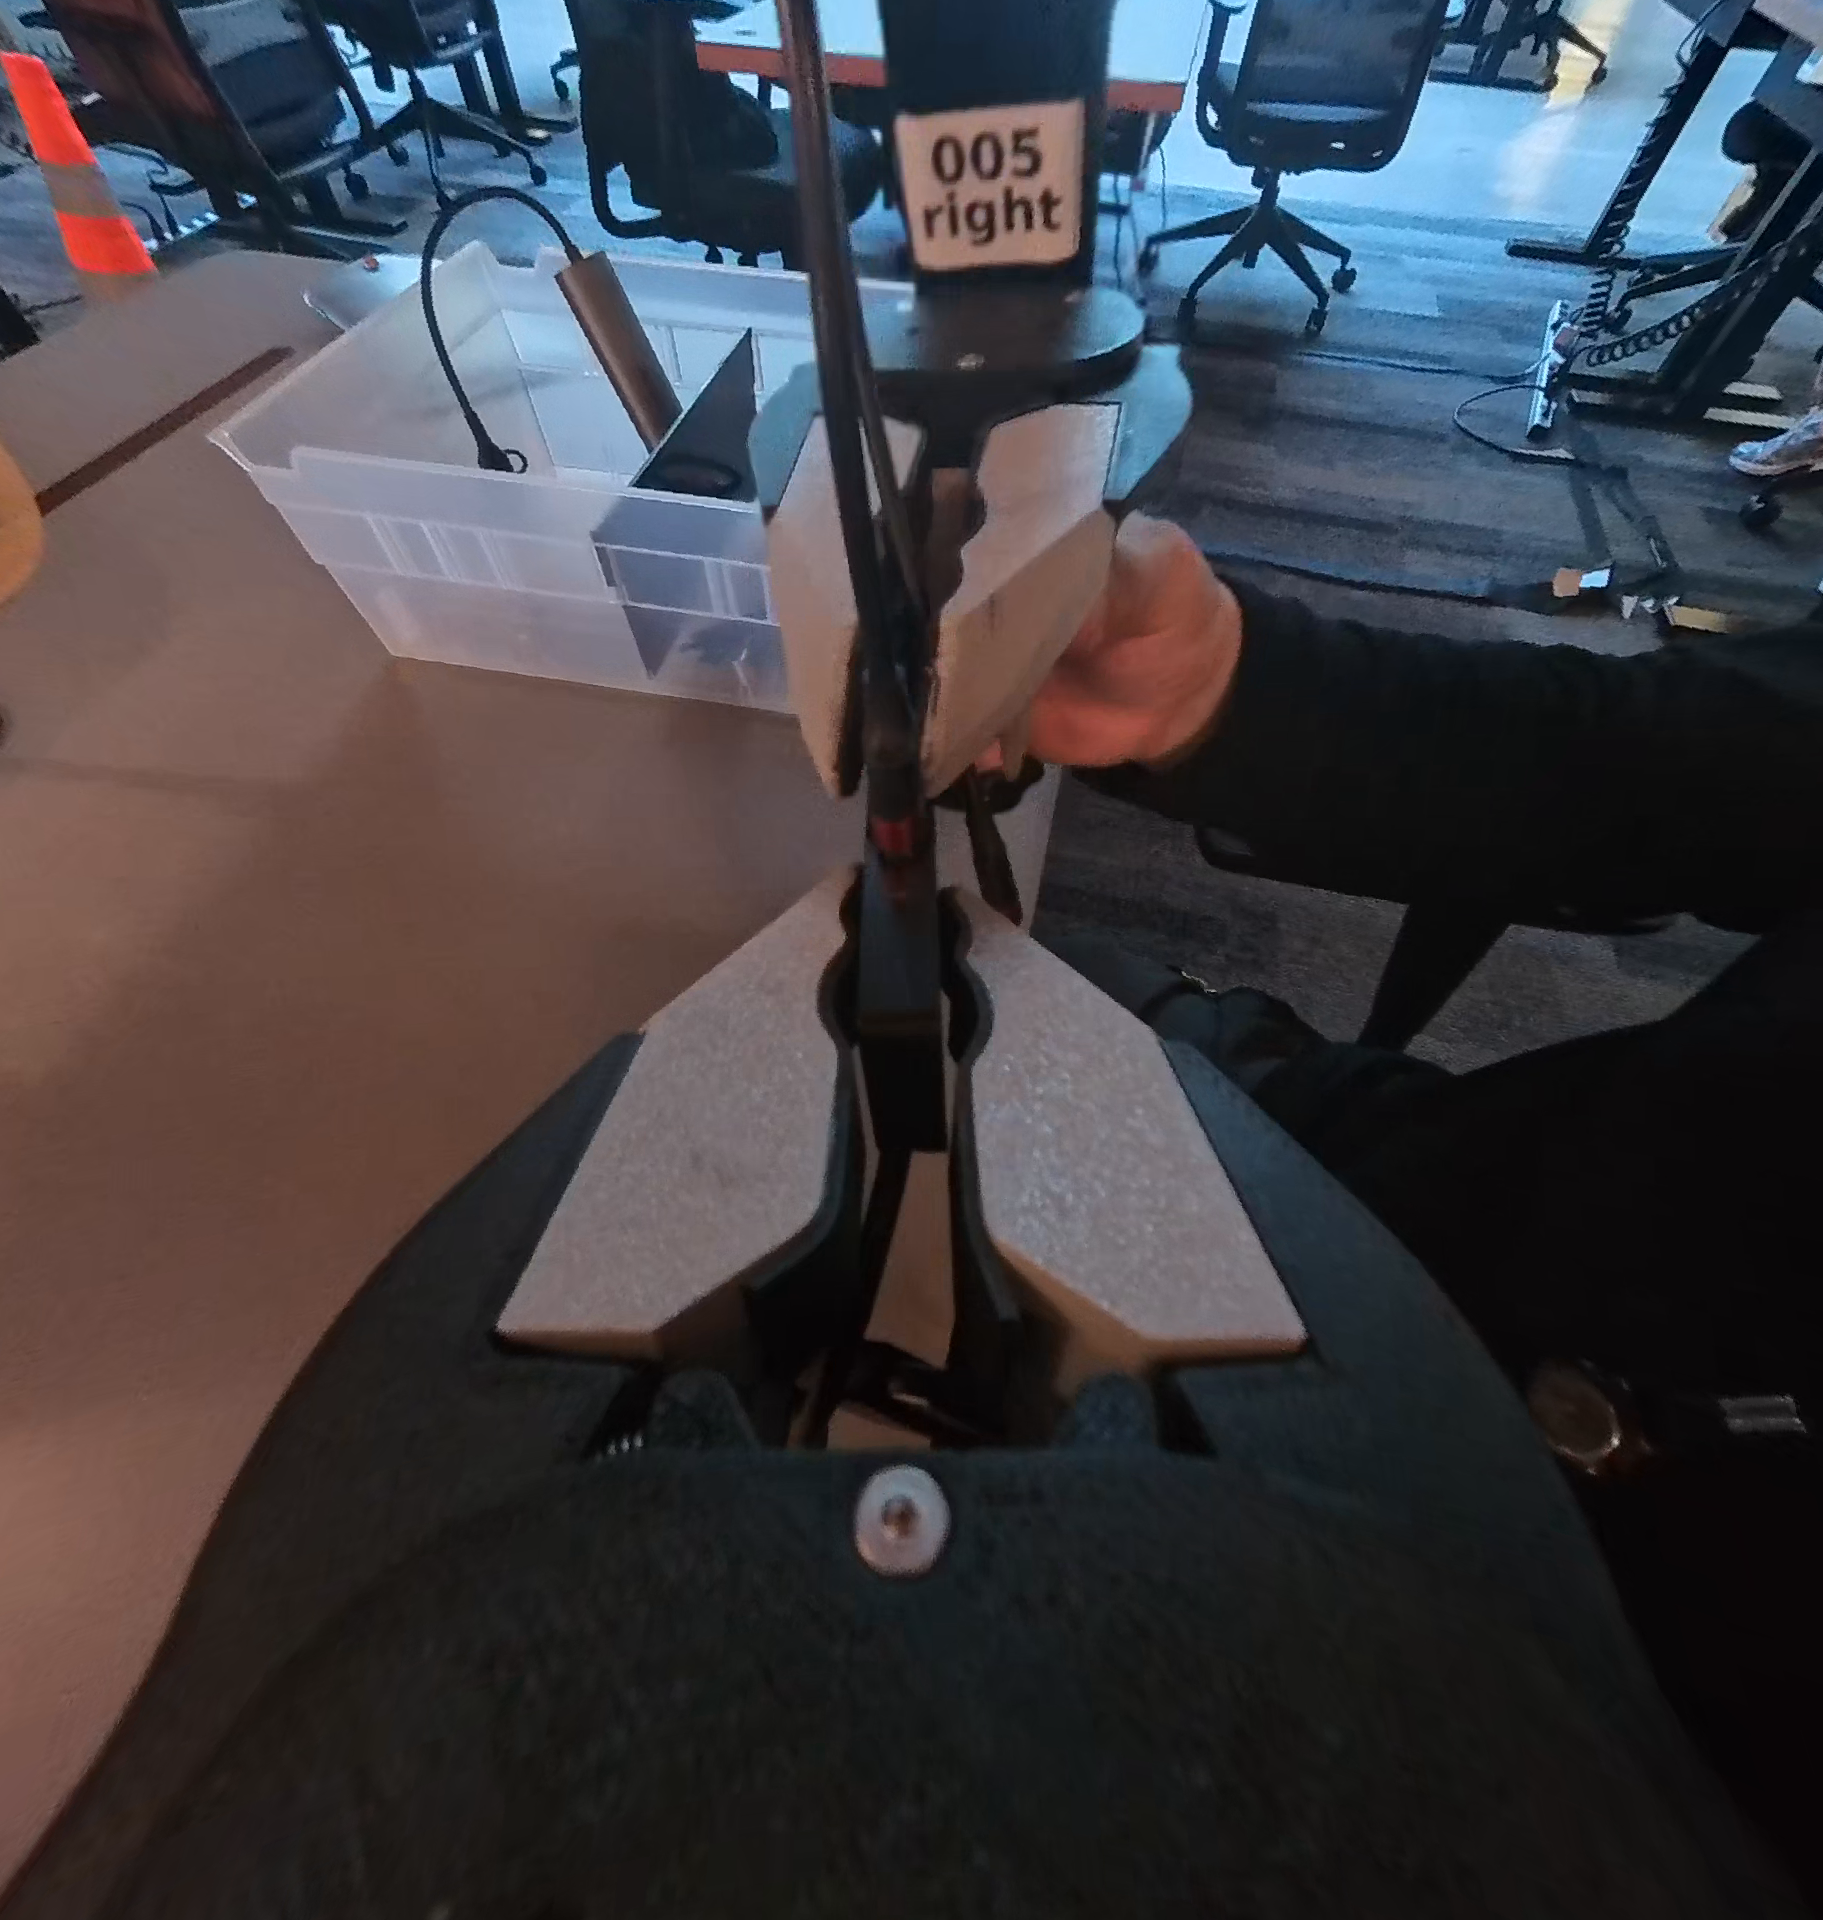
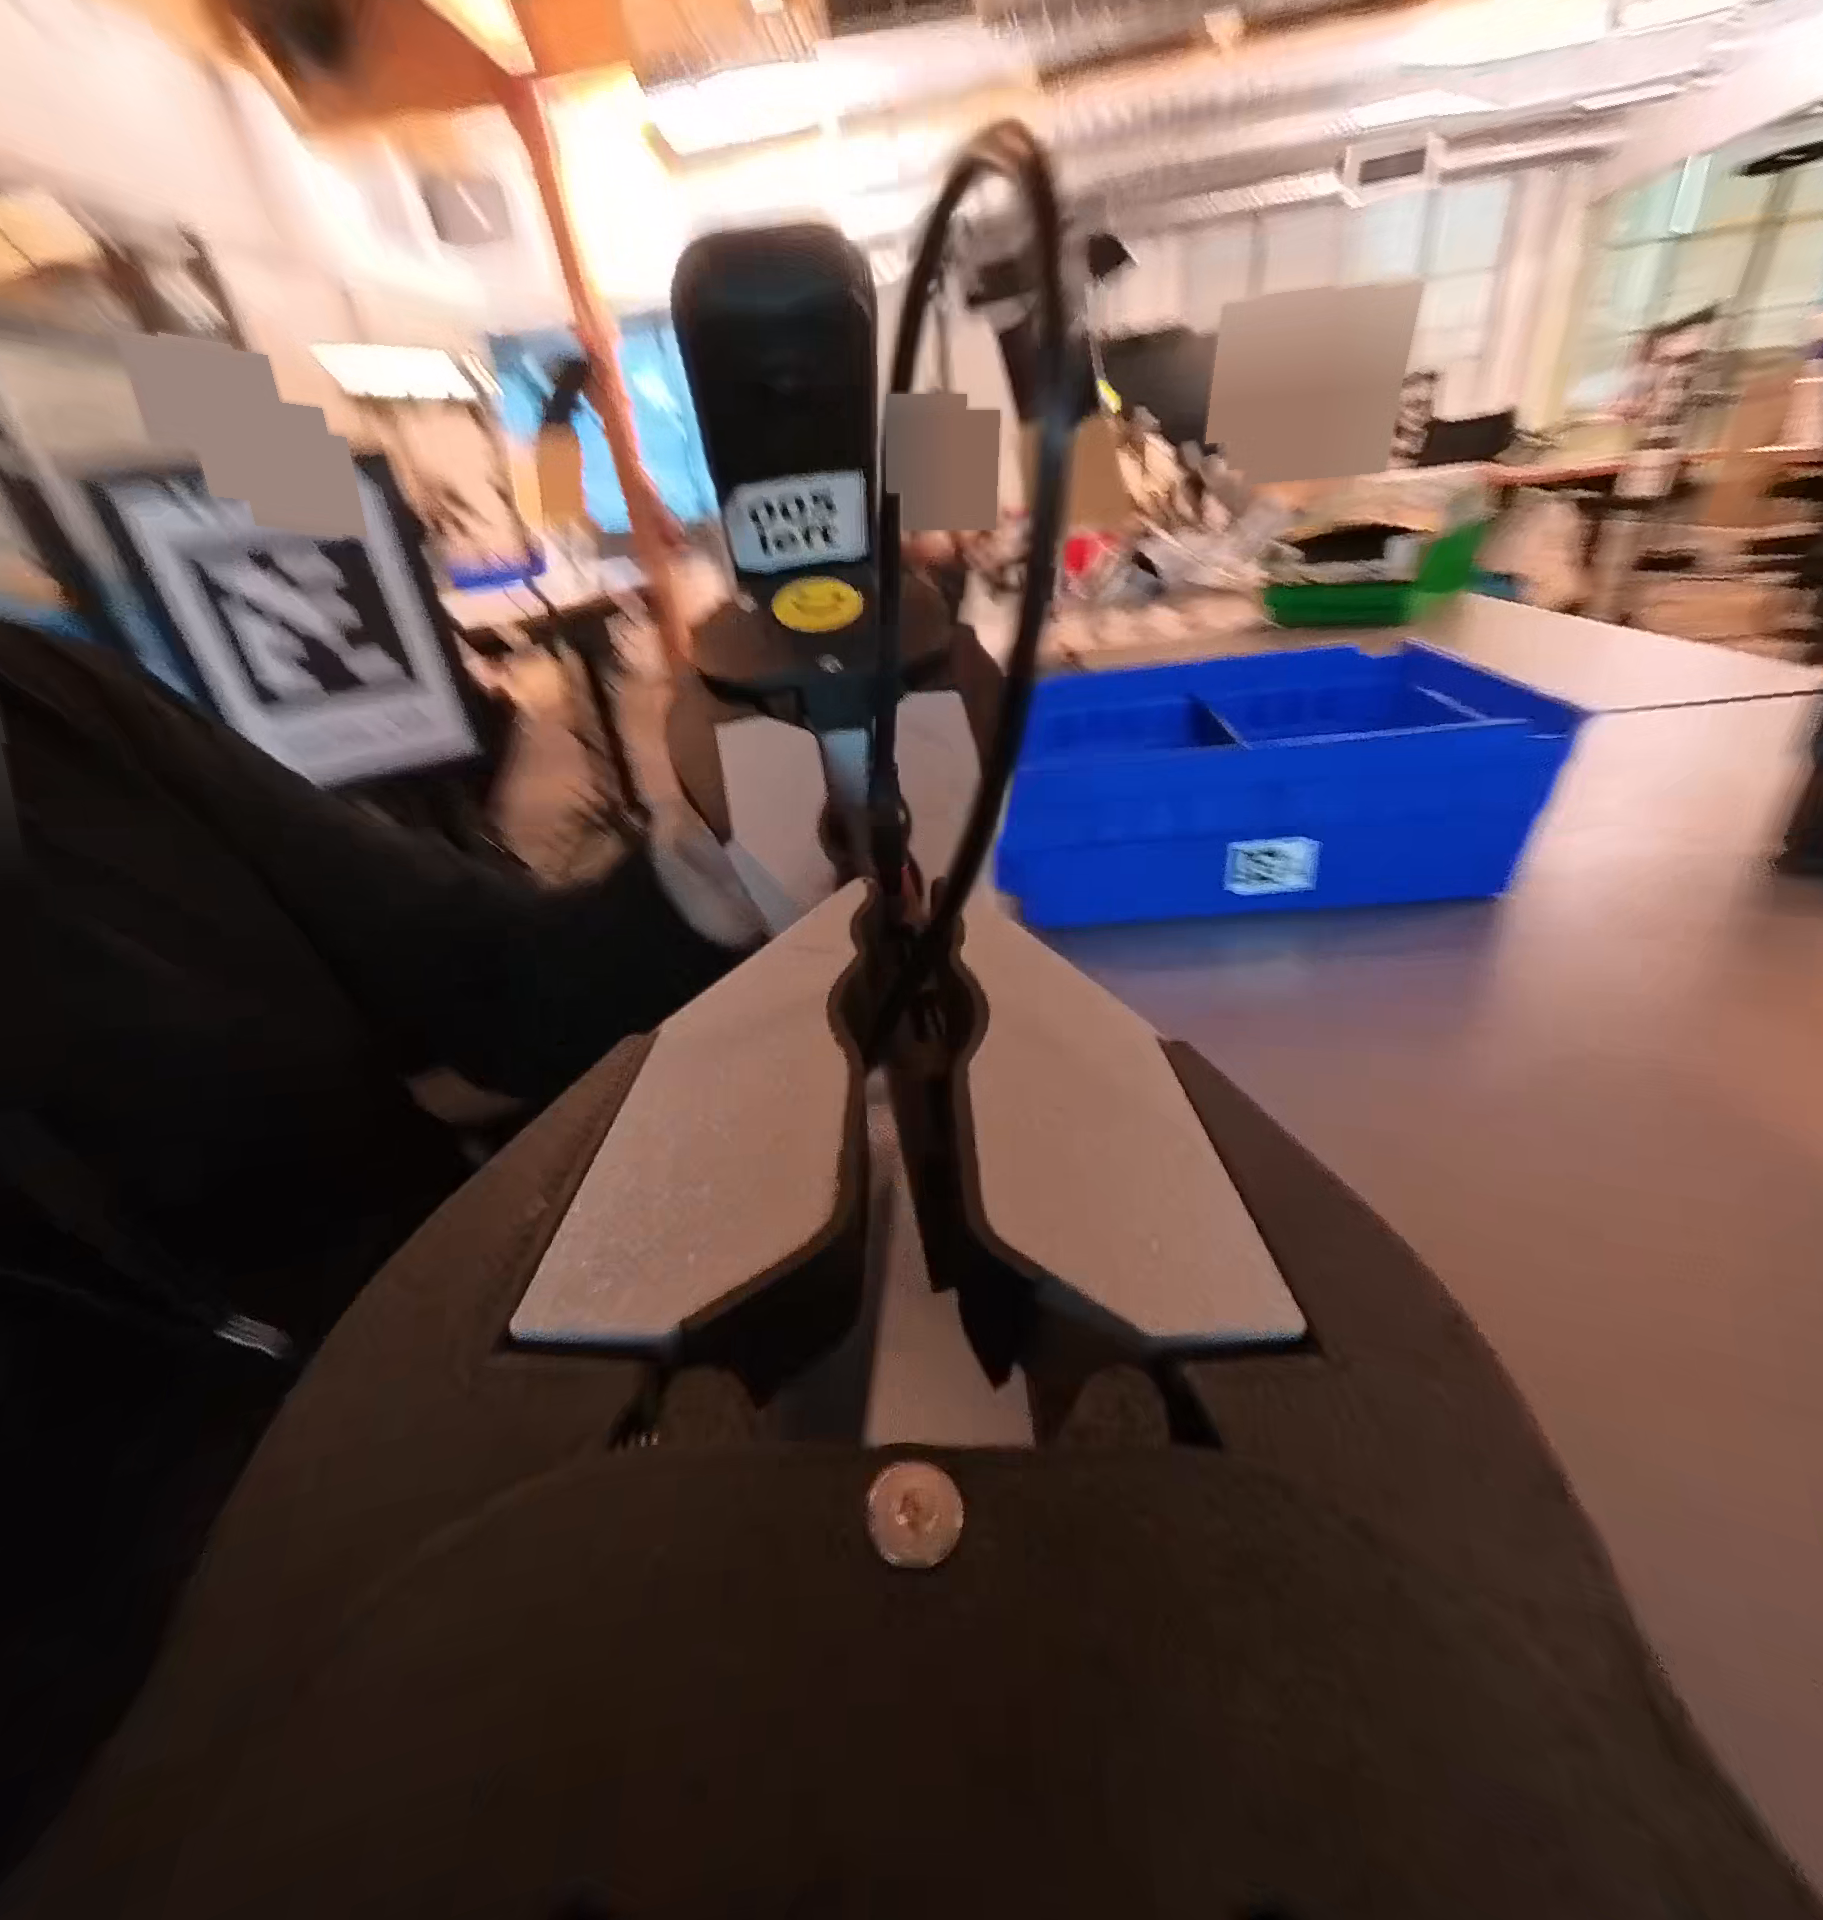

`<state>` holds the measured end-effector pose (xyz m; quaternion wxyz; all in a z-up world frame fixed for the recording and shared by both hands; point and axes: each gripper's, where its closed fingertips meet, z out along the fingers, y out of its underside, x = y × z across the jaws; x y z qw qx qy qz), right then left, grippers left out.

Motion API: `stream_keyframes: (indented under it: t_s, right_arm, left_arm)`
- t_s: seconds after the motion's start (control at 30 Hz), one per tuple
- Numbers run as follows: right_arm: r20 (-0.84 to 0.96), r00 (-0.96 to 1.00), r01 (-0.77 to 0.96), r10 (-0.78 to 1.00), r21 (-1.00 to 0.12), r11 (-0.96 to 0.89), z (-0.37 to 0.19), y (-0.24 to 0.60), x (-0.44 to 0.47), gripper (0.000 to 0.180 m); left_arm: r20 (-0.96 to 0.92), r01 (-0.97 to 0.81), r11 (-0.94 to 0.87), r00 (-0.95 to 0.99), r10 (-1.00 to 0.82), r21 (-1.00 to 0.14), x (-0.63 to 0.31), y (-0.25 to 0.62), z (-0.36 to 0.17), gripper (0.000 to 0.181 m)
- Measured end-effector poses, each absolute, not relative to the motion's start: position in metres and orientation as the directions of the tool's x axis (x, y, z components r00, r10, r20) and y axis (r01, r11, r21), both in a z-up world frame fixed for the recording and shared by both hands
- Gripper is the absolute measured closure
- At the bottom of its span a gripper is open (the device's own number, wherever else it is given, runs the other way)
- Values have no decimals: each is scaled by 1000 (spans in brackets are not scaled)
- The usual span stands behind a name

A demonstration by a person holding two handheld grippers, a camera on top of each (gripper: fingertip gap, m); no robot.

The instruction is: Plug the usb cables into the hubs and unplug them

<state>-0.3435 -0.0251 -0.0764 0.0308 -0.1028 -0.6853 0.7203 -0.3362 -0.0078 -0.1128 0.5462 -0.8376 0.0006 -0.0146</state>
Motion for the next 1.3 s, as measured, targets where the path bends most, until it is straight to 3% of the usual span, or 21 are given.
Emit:
stream_keyframes:
  t_s: [0.47,0.53,0.9,1.3]
  right_arm:
    - [-14,-972,25,233,-999,47,-78,-26,-340,171]
    - [-11,-974,30,227,-996,79,-84,-28,-340,163]
    - [-17,-984,25,176,-999,43,-80,-28,-332,177]
    - [-1,-984,18,180,-995,93,-87,-30,-333,176]
  left_arm:
    - [32,17,-420,999,-28,-908,-332,-6,-116,172]
    - [35,16,-430,999,-36,-903,-330,-4,-119,172]
    - [38,14,-423,998,-47,-906,-329,-3,-118,173]
    - [34,14,-449,999,-37,-893,-330,-2,-125,172]
